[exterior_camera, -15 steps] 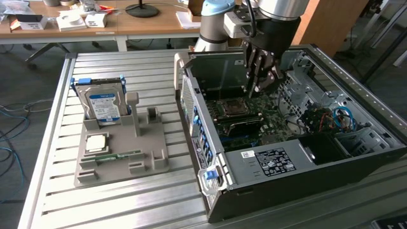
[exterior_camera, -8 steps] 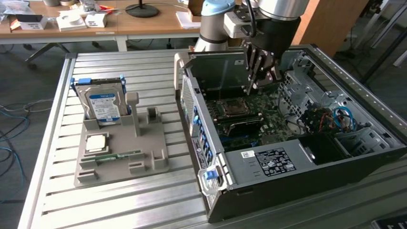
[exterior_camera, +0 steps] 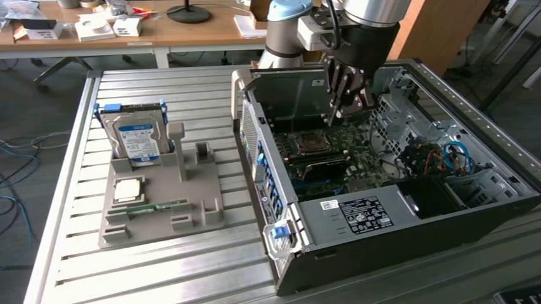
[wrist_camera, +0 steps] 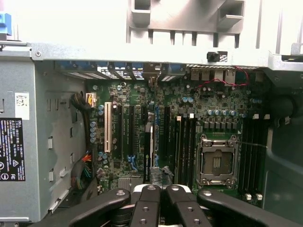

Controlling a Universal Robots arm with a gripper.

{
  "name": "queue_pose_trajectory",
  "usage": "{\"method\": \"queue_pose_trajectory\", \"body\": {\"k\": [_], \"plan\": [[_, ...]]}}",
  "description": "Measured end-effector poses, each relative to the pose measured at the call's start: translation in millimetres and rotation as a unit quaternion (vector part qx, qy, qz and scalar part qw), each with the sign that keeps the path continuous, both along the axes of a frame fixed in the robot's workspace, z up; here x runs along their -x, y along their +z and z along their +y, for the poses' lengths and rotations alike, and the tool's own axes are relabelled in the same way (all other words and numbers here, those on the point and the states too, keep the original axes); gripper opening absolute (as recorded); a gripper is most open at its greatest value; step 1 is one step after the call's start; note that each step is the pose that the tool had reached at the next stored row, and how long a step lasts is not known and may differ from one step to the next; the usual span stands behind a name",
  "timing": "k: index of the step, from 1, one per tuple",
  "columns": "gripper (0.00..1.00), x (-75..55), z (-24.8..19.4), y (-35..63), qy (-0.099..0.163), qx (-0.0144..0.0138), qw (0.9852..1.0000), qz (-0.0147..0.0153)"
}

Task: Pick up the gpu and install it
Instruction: 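Press down on the gpu until it lock into place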

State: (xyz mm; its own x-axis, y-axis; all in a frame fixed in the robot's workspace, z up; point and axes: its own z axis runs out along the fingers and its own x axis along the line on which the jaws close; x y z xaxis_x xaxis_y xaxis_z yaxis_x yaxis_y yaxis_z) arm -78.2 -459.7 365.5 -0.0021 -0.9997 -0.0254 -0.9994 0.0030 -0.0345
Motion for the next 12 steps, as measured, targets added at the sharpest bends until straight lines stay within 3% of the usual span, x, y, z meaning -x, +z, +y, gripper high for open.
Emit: {"method": "queue_pose_trajectory", "body": {"k": [12], "plan": [[0.11,0.1,0.0,-19.2,0.0,-0.0001,1.0,0.0]]}}
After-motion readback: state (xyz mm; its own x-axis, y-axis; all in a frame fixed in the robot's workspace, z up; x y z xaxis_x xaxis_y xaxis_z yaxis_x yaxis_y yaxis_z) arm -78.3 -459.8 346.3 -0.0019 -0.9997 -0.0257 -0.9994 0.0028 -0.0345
